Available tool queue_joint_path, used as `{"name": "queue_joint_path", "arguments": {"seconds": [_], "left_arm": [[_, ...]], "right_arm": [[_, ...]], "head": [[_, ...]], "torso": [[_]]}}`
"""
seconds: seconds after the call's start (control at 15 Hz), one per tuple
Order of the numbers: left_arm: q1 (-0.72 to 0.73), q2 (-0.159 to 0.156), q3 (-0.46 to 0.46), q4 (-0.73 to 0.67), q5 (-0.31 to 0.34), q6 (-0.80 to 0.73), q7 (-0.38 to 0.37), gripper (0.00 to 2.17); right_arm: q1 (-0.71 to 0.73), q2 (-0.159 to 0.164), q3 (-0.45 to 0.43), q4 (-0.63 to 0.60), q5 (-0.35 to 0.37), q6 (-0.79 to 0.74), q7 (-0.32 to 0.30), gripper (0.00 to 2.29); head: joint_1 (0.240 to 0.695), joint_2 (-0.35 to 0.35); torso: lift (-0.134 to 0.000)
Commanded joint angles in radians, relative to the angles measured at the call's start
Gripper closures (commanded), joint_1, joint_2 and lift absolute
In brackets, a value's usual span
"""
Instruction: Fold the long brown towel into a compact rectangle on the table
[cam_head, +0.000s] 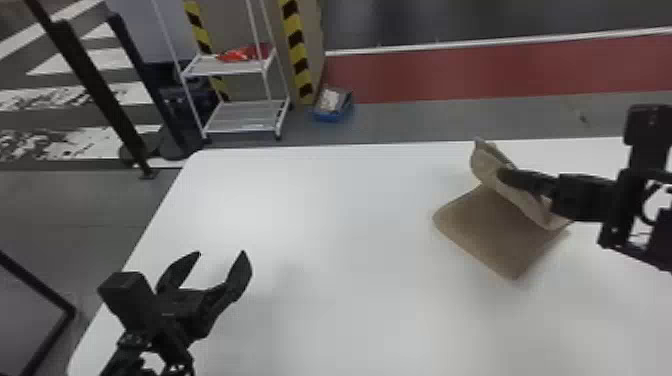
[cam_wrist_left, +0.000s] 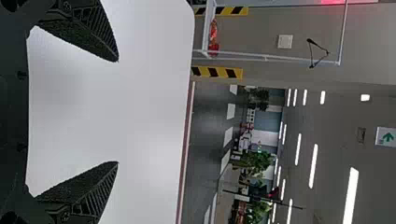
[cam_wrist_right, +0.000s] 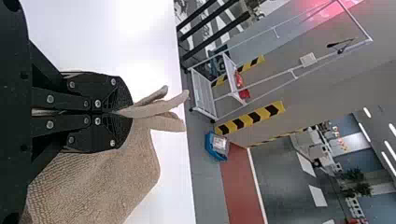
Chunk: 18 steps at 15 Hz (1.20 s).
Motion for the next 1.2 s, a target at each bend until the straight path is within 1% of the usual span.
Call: {"name": "queue_joint_path", "arguments": {"seconds": [0.0,0.33,0.47,0.53,0.6,0.67,0.73,0.87,1.0,1.07,1.13], "left_arm": [[-0.003,0.0,0.0,0.003,0.0,0.001,0.001,0.1],[-0.008,-0.005,-0.008,0.005,-0.002,0.001,0.0,0.1],[-0.008,-0.003,-0.006,0.005,0.0,0.001,0.0,0.1],[-0.007,-0.002,-0.005,0.005,0.0,0.001,0.0,0.1],[-0.005,0.0,-0.005,0.005,0.0,0.001,0.0,0.1],[-0.003,0.0,-0.005,0.005,0.0,0.001,0.0,0.1],[-0.002,0.0,-0.006,0.005,0.0,0.001,0.0,0.1],[0.001,0.0,-0.009,0.003,0.0,0.001,0.0,0.1],[0.006,0.0,-0.009,-0.003,-0.002,0.001,0.0,0.1],[0.009,0.0,-0.009,-0.006,-0.002,0.001,0.0,0.1],[0.012,0.002,-0.009,-0.009,-0.002,0.001,-0.002,0.1]], "right_arm": [[0.019,-0.001,0.015,-0.012,0.032,0.022,0.01,1.41],[0.05,0.001,0.067,-0.012,0.052,0.019,0.023,1.4],[0.064,-0.001,0.07,-0.014,0.058,0.022,0.026,1.4],[0.071,-0.001,0.067,-0.017,0.058,0.025,0.034,1.33],[0.077,-0.001,0.064,-0.024,0.059,0.046,0.043,0.98],[0.085,-0.001,0.064,-0.038,0.059,0.071,0.054,0.38],[0.097,-0.001,0.059,-0.05,0.056,0.077,0.065,0.06],[0.122,0.002,0.047,-0.08,0.007,0.074,0.066,0.03],[0.123,0.004,0.026,-0.083,-0.065,0.049,0.071,0.04],[0.125,0.005,0.02,-0.083,-0.091,0.022,0.071,0.05],[0.125,0.012,0.017,-0.081,-0.1,-0.033,0.071,0.13]], "head": [[0.695,0.203],[0.695,0.222],[0.695,0.233],[0.695,0.236],[0.695,0.238],[0.695,0.24],[0.695,0.245],[0.695,0.25],[0.695,0.255],[0.695,0.257],[0.695,0.261]], "torso": [[-0.123],[-0.123],[-0.123],[-0.123],[-0.123],[-0.123],[-0.123],[-0.123],[-0.123],[-0.123],[-0.123]]}}
